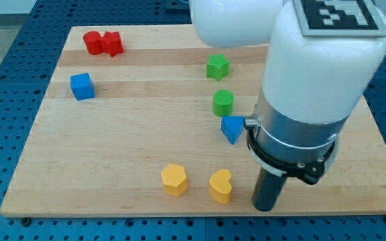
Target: Place your arm on the right side of triangle
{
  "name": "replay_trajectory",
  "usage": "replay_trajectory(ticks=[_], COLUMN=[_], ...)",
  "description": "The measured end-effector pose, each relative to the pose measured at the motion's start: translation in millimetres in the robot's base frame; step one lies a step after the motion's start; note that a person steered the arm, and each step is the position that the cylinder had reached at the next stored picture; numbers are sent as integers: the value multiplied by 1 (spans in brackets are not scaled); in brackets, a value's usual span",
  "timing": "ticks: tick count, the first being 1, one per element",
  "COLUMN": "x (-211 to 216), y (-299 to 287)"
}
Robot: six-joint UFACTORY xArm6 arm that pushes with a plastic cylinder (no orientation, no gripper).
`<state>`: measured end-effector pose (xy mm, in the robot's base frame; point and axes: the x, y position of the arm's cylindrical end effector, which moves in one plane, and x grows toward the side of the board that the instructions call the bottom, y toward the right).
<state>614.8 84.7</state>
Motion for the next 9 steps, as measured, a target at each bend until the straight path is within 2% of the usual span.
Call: replay_trajectory(ticks=[6,7,8,9], x=[-13,-85,-125,-126], y=[0,13,22,22])
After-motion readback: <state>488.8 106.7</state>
